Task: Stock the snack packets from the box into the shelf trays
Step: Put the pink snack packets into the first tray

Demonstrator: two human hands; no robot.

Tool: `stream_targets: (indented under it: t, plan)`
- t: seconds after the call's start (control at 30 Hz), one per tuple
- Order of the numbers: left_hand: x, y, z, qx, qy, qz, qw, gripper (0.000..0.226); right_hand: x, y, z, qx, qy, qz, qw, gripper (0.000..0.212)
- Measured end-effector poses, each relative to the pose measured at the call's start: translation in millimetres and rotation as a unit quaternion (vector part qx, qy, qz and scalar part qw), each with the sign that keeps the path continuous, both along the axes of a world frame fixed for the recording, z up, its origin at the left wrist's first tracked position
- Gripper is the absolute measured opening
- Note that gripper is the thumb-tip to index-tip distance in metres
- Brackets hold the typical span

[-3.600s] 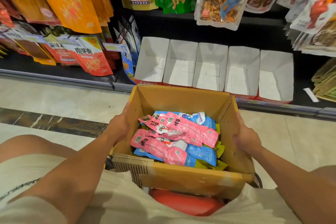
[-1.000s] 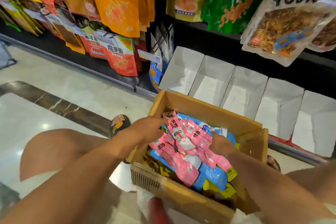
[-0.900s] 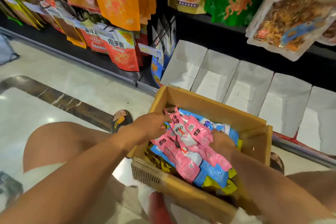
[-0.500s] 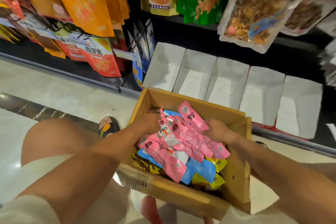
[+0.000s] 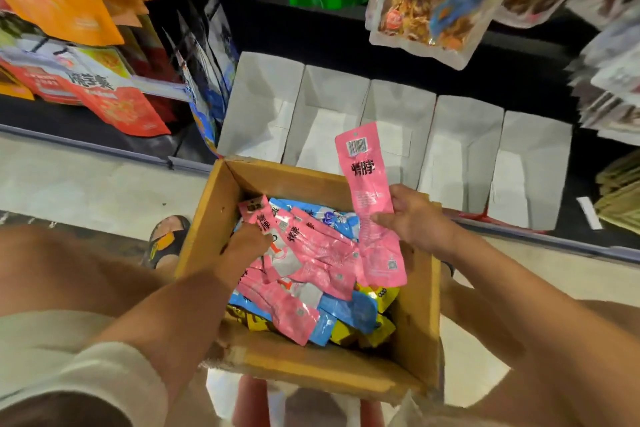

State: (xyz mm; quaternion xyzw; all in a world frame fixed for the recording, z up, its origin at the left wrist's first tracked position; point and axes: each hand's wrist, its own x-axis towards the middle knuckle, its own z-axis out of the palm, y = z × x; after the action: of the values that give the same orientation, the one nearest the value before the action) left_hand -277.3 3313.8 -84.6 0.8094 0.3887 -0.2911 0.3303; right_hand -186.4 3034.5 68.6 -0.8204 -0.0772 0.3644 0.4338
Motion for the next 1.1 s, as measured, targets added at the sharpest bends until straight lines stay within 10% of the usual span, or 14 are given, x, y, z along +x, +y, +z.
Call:
stream_targets:
  t: [0.13,0.23,0.47,1.1]
  plan:
    - [10.1,1.1,-19.4,0.003,0.018,0.079,0.997,0.035,10.9,-1.7,-14.9,-0.033,-0.015,0.001,0.999,0.027]
    - [15.0,3.2,-26.3,0.016,0.018,0.105,0.994,0.097,10.0,-10.9,-18.4,-0.025,0.0,-0.008,1.0,0.035]
    - [8.8,2.7,-11.3,-0.049,-0.024,0.17,0.984,0.017,5.0,-17.8,-17.3,0.002,0.012,-0.071,0.997,0.029]
    - [36.0,45.3,156.9,-0.229,-0.255,0.093,0.935,0.03,18.2,97.1,48.4,0.095,-0.005,-0.101,0.99,0.007]
